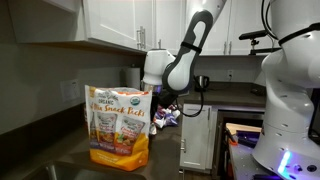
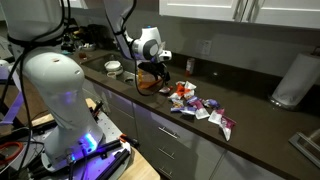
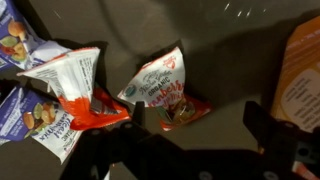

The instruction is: Pick a snack pack and put it in the bag

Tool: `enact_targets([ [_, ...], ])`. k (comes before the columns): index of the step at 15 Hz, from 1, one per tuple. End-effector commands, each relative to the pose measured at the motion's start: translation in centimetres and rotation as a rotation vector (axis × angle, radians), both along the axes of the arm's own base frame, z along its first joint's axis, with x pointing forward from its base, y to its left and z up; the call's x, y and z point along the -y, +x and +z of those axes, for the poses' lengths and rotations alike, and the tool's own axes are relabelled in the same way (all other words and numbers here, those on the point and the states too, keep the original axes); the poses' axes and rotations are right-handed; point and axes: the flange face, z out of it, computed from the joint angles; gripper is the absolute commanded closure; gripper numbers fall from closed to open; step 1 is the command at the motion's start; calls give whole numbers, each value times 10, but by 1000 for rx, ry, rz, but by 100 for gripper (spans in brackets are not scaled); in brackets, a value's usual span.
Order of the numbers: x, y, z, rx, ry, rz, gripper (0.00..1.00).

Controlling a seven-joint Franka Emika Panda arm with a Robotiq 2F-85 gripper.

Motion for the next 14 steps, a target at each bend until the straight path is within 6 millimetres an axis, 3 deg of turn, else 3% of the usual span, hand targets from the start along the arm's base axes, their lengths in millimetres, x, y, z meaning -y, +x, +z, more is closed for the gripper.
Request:
enact_targets([
  [1,4,-3,-23,45,5,12,0],
  [5,15,0,-39,116,-67,109,0],
  [6,16,-1,-43,128,-76,122,25],
  [7,17,-2,-46,141,-87,127,27],
  [10,12,-9,-51,154,-106,131,47],
  [14,4,-16,-42,119,-122,132,73],
])
